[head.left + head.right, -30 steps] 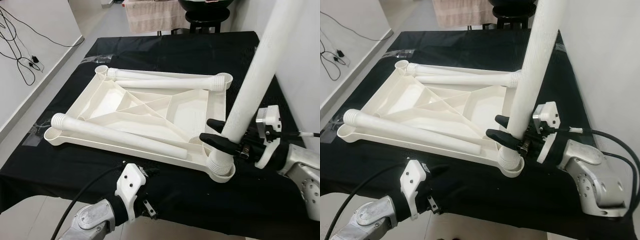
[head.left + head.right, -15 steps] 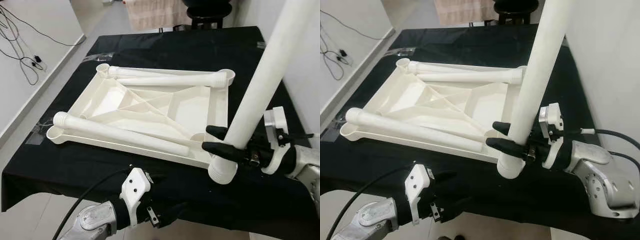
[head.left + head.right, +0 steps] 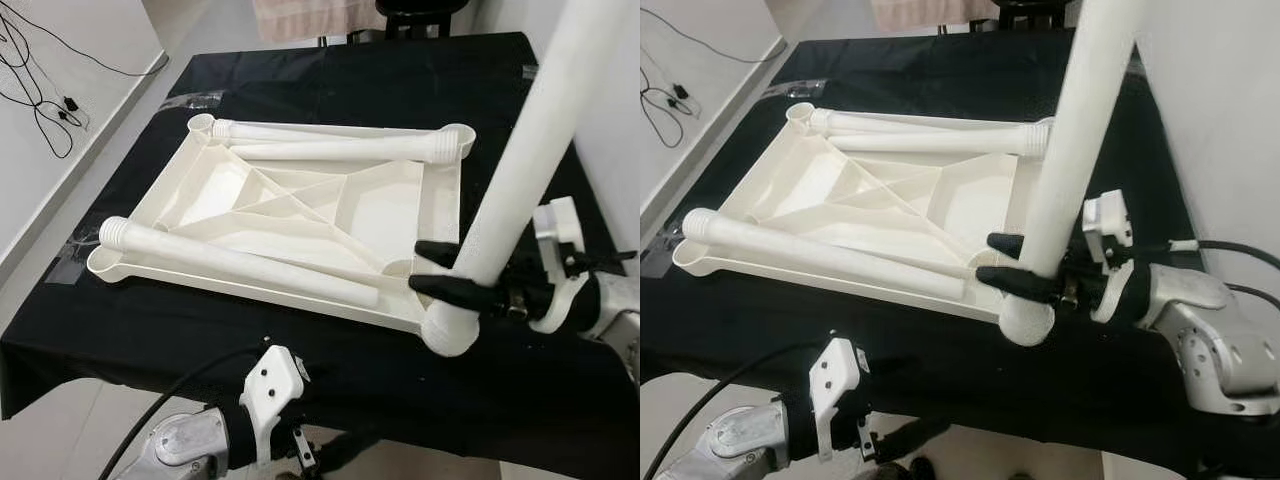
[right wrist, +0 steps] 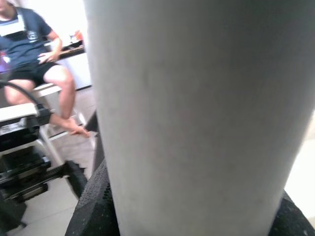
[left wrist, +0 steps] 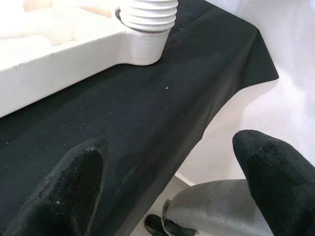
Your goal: Building children table
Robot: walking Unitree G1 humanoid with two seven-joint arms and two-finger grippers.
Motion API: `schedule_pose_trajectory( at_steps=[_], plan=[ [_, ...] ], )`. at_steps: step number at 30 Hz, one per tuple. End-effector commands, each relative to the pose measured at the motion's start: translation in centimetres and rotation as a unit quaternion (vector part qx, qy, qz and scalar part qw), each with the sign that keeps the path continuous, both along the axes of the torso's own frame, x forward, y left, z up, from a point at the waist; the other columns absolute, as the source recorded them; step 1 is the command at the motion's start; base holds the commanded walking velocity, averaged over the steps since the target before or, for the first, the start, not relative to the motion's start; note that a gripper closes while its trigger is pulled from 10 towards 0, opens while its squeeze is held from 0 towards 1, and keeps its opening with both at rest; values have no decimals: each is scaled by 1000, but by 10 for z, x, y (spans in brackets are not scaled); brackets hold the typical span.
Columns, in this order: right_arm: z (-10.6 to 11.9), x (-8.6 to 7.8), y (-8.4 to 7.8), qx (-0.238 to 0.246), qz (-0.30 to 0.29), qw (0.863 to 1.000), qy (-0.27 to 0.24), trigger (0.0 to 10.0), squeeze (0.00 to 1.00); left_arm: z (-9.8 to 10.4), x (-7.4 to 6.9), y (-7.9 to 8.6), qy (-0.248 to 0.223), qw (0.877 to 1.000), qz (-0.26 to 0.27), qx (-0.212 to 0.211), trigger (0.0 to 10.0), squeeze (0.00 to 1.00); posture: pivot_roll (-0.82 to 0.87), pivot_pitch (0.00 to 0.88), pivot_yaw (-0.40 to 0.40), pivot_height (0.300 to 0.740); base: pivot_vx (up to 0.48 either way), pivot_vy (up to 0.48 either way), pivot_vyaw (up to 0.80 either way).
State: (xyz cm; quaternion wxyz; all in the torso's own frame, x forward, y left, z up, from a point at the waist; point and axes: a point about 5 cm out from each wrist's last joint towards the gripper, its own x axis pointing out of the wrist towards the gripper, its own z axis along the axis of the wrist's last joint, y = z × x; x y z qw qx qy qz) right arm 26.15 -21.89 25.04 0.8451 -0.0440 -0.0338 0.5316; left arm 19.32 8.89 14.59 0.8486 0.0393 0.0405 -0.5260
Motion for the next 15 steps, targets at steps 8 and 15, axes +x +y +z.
schedule_pose_trajectory(
  at_steps=[8,15],
  plan=[
    [-19,-6,-1,-17,-20,999,32,10000,0,-2,-4,4,10,1000,-6,12,10000,0,-35,297,126,740,0,0,0],
    [-33,-10,22,-10,-47,999,19,10000,0,-2,-3,6,9,1000,-2,13,10000,0,-35,301,125,740,0,0,0]
  ],
)
